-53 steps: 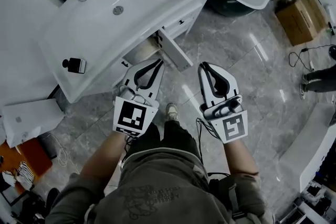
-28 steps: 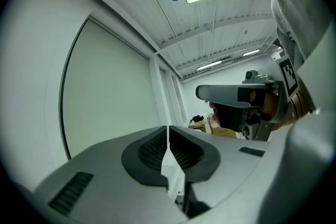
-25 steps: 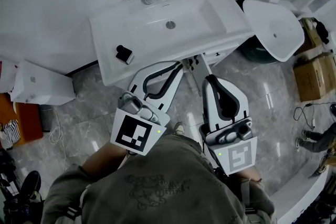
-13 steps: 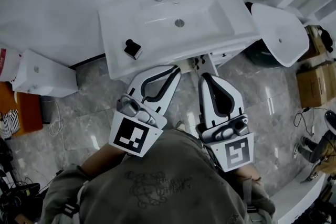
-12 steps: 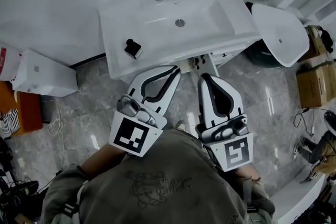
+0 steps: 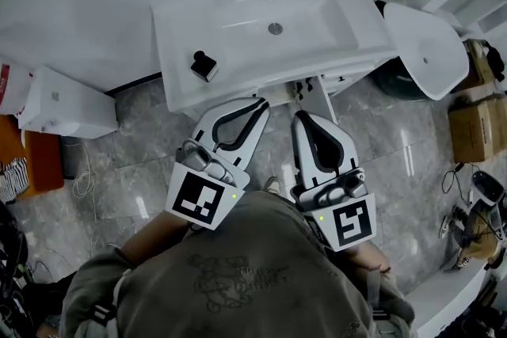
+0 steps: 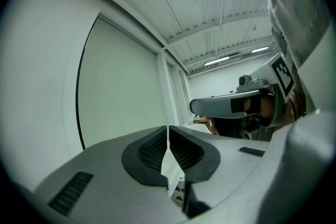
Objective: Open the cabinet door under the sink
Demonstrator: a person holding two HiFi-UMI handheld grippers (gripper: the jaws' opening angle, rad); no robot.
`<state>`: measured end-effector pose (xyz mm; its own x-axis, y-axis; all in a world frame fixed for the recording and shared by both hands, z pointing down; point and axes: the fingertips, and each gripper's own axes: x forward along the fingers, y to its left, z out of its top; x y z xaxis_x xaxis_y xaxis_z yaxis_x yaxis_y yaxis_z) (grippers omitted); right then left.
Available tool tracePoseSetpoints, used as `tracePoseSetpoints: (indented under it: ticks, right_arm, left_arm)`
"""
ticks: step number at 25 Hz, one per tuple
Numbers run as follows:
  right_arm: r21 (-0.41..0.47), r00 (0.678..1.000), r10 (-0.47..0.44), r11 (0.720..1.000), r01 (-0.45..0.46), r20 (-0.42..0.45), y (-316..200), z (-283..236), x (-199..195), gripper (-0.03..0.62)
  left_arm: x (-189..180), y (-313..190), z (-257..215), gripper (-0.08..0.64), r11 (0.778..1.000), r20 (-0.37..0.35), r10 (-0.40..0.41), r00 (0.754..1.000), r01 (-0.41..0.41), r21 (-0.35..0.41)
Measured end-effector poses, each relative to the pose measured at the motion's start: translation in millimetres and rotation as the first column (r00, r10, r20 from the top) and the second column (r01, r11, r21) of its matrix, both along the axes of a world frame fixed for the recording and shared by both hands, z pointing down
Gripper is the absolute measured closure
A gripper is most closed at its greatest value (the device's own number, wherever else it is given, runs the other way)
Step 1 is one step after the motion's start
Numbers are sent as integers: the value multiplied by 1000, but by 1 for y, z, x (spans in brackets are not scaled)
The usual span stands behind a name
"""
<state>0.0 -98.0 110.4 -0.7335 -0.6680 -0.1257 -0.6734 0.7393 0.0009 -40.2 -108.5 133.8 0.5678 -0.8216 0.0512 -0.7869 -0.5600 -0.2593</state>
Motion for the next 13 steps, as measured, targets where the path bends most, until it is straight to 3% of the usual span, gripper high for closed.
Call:
tracePoseSetpoints:
  ticks: [13]
  right_arm:
    - [2, 1000, 8, 1000, -8, 4, 1, 1, 6, 565]
  left_arm:
    - [5, 2, 1, 534, 1000, 5, 12, 1000, -12, 7]
